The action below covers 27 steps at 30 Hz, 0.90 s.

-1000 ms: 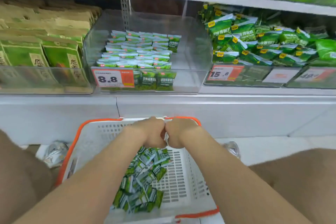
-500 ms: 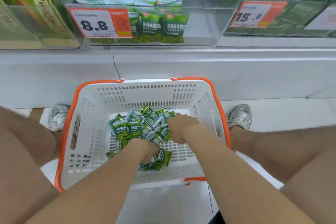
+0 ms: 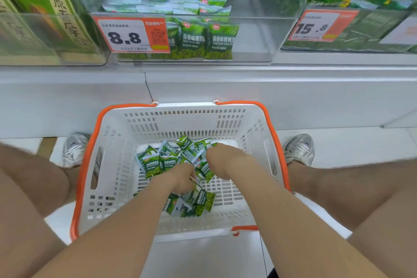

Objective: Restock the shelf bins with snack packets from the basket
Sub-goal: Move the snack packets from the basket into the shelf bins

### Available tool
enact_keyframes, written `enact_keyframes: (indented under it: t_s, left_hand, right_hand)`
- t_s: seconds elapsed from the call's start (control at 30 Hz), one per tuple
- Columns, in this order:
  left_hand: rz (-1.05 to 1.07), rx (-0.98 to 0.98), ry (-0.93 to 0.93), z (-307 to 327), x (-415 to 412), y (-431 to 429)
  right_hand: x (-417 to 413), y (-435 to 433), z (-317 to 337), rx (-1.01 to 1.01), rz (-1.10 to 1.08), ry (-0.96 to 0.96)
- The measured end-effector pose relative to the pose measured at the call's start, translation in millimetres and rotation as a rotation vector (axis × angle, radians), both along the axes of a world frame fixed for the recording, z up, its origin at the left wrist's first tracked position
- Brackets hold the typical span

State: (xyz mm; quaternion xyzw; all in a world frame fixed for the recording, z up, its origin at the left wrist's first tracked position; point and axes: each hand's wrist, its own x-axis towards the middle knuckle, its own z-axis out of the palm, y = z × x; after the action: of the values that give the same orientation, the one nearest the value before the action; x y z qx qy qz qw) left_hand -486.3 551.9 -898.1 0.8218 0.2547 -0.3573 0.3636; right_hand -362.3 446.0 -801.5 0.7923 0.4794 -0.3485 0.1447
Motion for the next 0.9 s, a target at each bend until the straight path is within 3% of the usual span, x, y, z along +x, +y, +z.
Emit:
enact_keyframes:
  t_s: [0.13,0.27,0.37,0.53,0.77,0.83,0.9]
  left_hand:
    - [0.643,-0.369,-0.229,35.4,12.7,13.8]
    - [0.933,-0.455,-0.344,70.3,27.0,17.0]
    - [0.919,-0.446,-0.408,90.9,32.2,16.9]
    - [0.694,-0.398,-0.638,110.5,27.6,17.6]
    - [0.75,-0.441,-0.789,132.4,32.1,19.7]
    - [0.784,-0.427,-0.891,150.5,40.1,19.5]
    - [0.809,-0.309,-1.02,173.9,48.9,19.7]
  right_hand:
    - [13.3,-10.0,2.2,0.107,-0.187,0.26]
    - [30.8,-10.3,1.5,0.522,-0.406,0.37]
    - [44.1,-6.4,12.6,0.716,-0.56,0.394]
    - [53.9,-12.1,30.7,0.703,-0.593,0.422]
    - [45.8,-6.9,56.0,0.861,-0.739,0.571]
    - [43.4,-1.8,72.8,0.994,-0.759,0.523]
    - [41.2,4.5,92.9,1.213,-0.732,0.313]
